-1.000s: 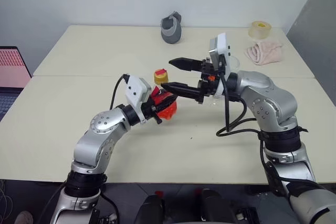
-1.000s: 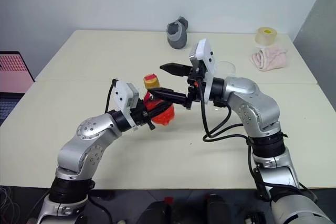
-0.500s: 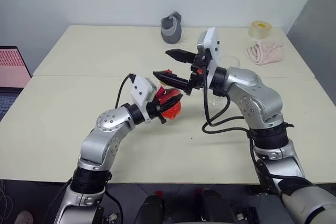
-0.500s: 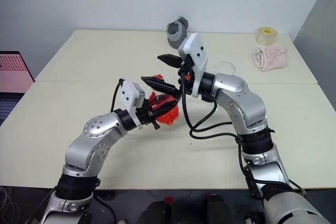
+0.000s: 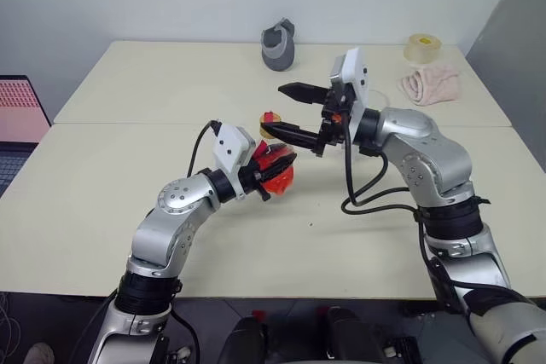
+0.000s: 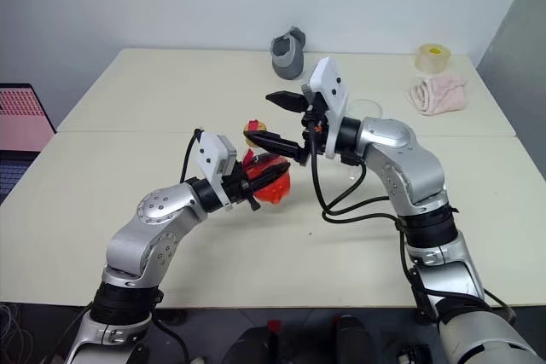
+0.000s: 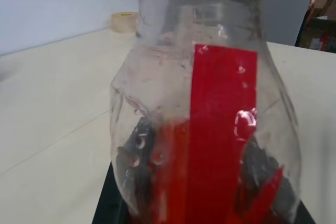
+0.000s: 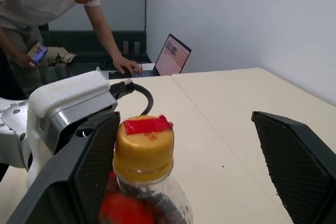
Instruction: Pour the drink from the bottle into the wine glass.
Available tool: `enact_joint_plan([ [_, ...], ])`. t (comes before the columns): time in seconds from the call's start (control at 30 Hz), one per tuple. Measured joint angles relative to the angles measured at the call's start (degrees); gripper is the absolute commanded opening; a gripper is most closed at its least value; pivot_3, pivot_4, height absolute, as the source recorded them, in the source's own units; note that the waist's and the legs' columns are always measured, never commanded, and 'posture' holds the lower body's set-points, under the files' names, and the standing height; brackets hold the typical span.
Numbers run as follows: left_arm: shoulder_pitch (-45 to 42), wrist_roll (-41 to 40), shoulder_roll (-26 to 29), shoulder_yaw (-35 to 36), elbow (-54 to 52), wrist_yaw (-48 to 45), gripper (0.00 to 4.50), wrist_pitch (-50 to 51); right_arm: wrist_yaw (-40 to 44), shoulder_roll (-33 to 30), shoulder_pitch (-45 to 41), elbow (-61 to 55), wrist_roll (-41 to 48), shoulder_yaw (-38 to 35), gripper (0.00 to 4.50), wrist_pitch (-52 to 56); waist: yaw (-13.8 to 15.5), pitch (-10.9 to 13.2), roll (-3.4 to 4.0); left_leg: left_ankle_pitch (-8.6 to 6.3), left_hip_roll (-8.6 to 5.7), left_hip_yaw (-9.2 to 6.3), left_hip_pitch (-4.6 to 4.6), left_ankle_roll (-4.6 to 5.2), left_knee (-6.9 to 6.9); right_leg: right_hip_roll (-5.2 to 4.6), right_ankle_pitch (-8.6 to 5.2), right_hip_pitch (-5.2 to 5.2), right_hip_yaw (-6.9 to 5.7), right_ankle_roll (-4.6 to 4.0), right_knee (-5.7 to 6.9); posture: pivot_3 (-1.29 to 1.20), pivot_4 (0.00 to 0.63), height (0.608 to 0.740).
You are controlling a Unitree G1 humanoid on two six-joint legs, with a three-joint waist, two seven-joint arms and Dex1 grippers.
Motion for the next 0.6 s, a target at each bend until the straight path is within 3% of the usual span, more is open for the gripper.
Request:
enact_joint_plan([
  [0.23,0.0,-0.1,-0.1,0.0,-0.2,-0.2,1.26,-0.1,1.9,-3.7,0.0,1.3,2.9,-3.8,4.27,3.8,-0.1,0.0,0.0,0.0,0.01,0.03,0.0,0.01,-0.01,0.01,0.0,0.0,0.02,0.0,-0.01,0.0,0.15,0.74],
  [0.6,-0.4,-0.1,-0.1,0.0,-0.2,-0.5,1.26,-0.3,1.7,1.5,-0.4,-2.2,9.7,-3.9,4.27,10.0,-0.1,0.0,0.0,0.0,0.0,-0.02,-0.01,0.0,0.0,0.01,0.0,0.0,-0.01,0.0,0.0,0.0,0.15,0.74],
])
